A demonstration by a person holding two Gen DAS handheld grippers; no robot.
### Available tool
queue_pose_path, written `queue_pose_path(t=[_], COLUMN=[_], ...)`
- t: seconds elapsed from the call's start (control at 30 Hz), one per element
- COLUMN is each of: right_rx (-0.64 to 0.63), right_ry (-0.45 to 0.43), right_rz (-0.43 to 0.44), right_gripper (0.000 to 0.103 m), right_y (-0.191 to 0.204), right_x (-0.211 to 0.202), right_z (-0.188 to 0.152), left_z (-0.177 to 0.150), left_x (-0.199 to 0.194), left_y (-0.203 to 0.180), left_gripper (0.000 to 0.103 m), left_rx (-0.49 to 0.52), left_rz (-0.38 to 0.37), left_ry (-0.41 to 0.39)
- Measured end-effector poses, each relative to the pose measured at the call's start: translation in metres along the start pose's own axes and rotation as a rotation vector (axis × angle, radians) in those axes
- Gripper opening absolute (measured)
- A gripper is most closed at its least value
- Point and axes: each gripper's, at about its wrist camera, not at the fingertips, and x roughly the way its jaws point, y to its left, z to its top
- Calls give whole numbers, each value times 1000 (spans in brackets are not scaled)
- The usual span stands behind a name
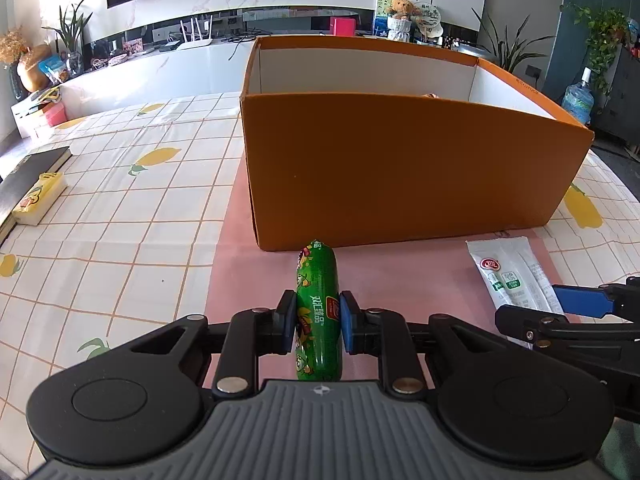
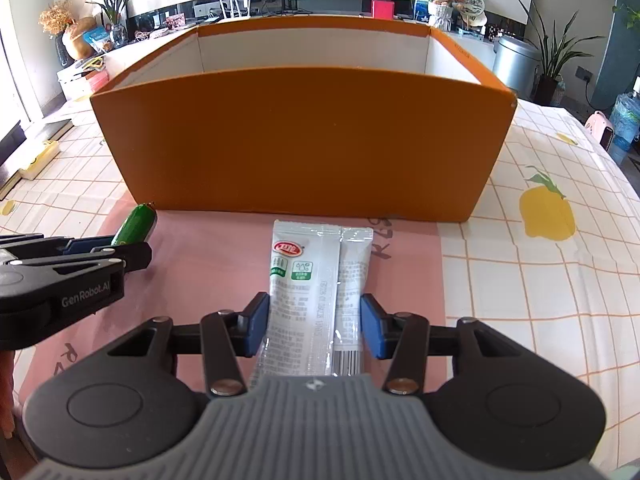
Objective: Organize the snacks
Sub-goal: 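Lift both held snacks over the orange box and lower them inside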
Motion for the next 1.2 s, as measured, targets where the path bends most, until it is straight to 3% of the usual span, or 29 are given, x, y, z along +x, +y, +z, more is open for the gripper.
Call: queue_pose_path(t=[0.33,0.57,0.87,1.2], right_rx=[36,48,-9,-74], right_ry=[-63,-118,-197,-232], right_rz=[-1,15,35,29], right_gripper=[46,46,46,46], right_y=[-10,-18,-28,-35], right_x=[-36,-67,-102,-101], right_z=[1,11,54,120], left_z=[7,25,78,127], left_x=[-31,-64,-88,-75], left_y=[-3,-12,-15,-18], left_gripper=[24,24,24,24], left_rx=[-16,27,54,99], left_rz=[-30,-44,-88,-81], left_ry=[-36,-102,-191,-228])
